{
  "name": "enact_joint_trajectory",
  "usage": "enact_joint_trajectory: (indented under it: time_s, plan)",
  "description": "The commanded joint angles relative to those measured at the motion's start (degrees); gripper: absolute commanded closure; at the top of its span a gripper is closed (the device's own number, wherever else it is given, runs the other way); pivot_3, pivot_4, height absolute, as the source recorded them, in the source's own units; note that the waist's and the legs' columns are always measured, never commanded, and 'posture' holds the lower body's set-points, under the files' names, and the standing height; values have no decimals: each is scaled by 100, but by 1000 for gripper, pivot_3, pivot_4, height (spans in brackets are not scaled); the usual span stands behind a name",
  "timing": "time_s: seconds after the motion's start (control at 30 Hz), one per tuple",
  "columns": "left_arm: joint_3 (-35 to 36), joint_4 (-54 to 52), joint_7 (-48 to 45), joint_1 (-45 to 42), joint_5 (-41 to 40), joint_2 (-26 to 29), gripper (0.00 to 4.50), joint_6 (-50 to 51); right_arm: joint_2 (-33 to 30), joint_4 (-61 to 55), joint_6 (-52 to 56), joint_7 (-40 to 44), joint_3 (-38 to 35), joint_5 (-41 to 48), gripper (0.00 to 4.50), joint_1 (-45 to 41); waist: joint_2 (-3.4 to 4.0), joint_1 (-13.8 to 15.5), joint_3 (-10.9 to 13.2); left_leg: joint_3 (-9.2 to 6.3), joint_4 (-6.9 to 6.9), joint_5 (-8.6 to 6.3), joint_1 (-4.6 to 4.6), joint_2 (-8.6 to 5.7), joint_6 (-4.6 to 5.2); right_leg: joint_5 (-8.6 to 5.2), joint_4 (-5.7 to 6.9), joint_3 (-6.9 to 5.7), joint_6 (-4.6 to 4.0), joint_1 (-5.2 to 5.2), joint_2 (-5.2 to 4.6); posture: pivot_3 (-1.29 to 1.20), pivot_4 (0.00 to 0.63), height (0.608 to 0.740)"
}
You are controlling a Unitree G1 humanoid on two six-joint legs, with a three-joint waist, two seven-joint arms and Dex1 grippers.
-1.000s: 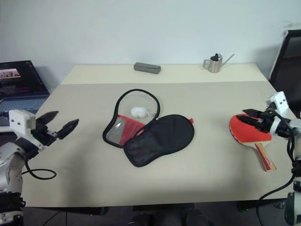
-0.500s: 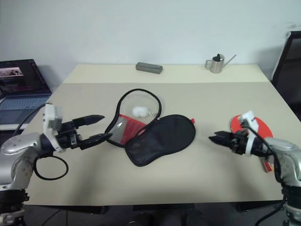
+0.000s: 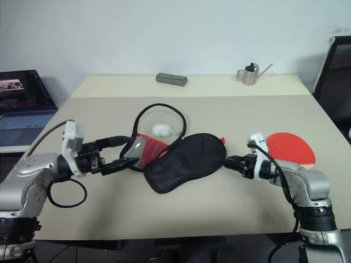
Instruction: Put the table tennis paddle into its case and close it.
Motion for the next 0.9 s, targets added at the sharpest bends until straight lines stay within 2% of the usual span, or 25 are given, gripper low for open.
enact_joint_trajectory:
  time_s: [0.03, 0.23, 0.33, 0.57, 0.87, 0.9]
  plan:
    - [33, -239, 48, -51, -35, -1, 0, 16, 68, 297, -233, -79, 280, -316, 2169, -254, 0, -1, 0, 0, 0, 0, -1, 0, 0, 0, 0, 0, 0, -1, 0, 0, 150, 740]
    - [58, -343, 150, 30, -30, -46, 0, 36, 237, 719, -270, -104, 411, -499, 2169, -524, -1, -6, 0, 0, 0, 0, -1, 0, 0, 0, 0, 0, 0, -2, 0, 0, 150, 740]
    - [95, -396, 190, 93, -36, -57, 0, 52, 421, 705, 49, -124, 437, -369, 2169, -644, -1, -12, 0, 0, -1, 0, -1, 0, 0, 0, 0, 0, 0, -2, 0, 0, 150, 740]
    - [79, -397, 260, 81, -33, -81, 0, 53, 612, 161, 1065, -168, 537, -9, 2169, -627, 0, -8, 0, -1, 0, 0, -3, 0, 0, 0, -1, 0, -1, -4, 0, 0, 150, 740]
    - [53, -380, 290, 78, -21, -124, 0, 47, 748, -280, 1664, -497, 285, 245, 2169, -445, -1, -6, 0, -2, -1, 0, -3, 1, 0, 0, -1, -2, -1, -4, 0, 0, 150, 740]
    - [43, -364, 293, 66, -11, -134, 0, 40, 794, -313, 1684, -563, 255, 251, 1989, -417, -1, -6, 0, -2, -1, 0, -3, 1, 0, 0, 0, -2, -1, -4, 0, 0, 150, 740]
